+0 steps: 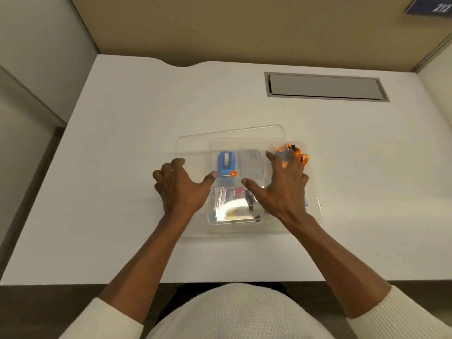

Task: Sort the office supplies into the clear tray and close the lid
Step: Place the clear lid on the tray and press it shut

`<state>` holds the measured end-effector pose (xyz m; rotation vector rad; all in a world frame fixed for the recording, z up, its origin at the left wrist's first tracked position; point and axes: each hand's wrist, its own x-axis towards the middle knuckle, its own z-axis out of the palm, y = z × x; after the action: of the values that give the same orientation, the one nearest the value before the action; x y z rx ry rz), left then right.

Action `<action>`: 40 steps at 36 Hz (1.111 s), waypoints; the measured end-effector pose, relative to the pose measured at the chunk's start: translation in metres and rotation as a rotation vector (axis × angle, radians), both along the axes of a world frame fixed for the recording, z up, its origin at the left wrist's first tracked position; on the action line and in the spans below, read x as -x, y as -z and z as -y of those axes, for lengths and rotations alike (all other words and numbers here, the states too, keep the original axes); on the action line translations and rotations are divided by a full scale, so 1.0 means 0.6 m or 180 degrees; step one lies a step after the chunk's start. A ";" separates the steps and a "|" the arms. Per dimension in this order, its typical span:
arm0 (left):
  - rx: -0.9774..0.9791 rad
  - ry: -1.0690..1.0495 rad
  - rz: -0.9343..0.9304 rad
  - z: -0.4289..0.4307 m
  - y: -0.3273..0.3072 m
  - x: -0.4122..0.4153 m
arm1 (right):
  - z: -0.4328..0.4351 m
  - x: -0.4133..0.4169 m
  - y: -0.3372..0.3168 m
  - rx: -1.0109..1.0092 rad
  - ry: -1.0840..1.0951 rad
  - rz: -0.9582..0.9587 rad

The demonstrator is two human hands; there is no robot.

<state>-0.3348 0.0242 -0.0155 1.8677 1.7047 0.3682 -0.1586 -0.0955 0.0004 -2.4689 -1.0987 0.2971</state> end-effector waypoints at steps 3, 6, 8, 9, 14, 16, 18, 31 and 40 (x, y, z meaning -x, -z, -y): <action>0.0025 0.0177 -0.0010 0.011 0.002 -0.038 | 0.024 -0.037 0.003 0.0014 0.0070 -0.0018; 0.0040 0.0345 -0.0111 0.019 0.004 -0.068 | 0.042 -0.063 0.013 0.0019 0.0148 -0.0028; 0.0030 0.0433 -0.0194 0.024 0.005 -0.086 | 0.054 -0.076 0.019 0.0030 0.0189 -0.0030; 0.0027 0.0456 -0.0243 0.026 0.005 -0.093 | 0.058 -0.080 0.022 0.0040 0.0203 -0.0047; 0.0005 0.0503 -0.0492 0.040 0.004 -0.124 | 0.074 -0.100 0.038 0.0039 0.0187 -0.0133; -0.0008 0.0506 -0.0588 0.042 0.008 -0.130 | 0.077 -0.104 0.046 0.0052 0.0164 -0.0102; -0.0024 0.0509 -0.0705 0.044 0.013 -0.132 | 0.078 -0.107 0.053 0.0095 0.0139 -0.0051; -0.0447 0.0863 -0.0868 0.064 0.045 -0.105 | 0.104 -0.134 0.099 0.0181 -0.0383 0.0284; -0.0292 0.1129 -0.0559 0.076 0.082 -0.077 | 0.104 -0.134 0.116 0.0221 -0.0689 0.0681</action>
<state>-0.2886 -0.0216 -0.0648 2.2765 1.4417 0.1447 -0.0779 -0.1579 -0.0689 -2.4889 -1.4722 0.1380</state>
